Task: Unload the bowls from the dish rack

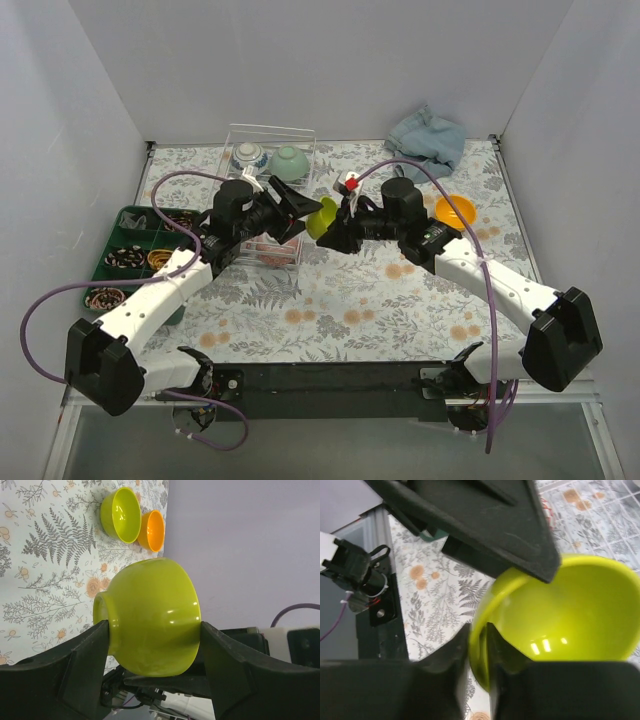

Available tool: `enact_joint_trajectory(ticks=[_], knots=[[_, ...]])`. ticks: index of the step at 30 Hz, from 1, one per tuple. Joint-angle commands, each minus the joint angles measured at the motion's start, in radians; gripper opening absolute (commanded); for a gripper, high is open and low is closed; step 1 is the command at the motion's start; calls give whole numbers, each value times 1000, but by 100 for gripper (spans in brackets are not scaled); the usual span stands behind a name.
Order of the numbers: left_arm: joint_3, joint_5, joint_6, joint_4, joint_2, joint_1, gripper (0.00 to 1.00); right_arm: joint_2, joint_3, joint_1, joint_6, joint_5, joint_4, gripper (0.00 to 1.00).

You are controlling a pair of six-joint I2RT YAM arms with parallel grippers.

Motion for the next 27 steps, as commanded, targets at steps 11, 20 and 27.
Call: enact_joint_trajectory(ticks=[11, 20, 27], knots=[[-15, -157, 185, -78, -154, -4, 60, -37, 93, 9, -150, 107, -198, 1], [58, -416, 496, -313, -275, -3, 98, 4, 193, -17, -317, 511, -447, 1], [35, -505, 571, -463, -379, -3, 98, 193, 317, -141, -325, 734, -534, 1]])
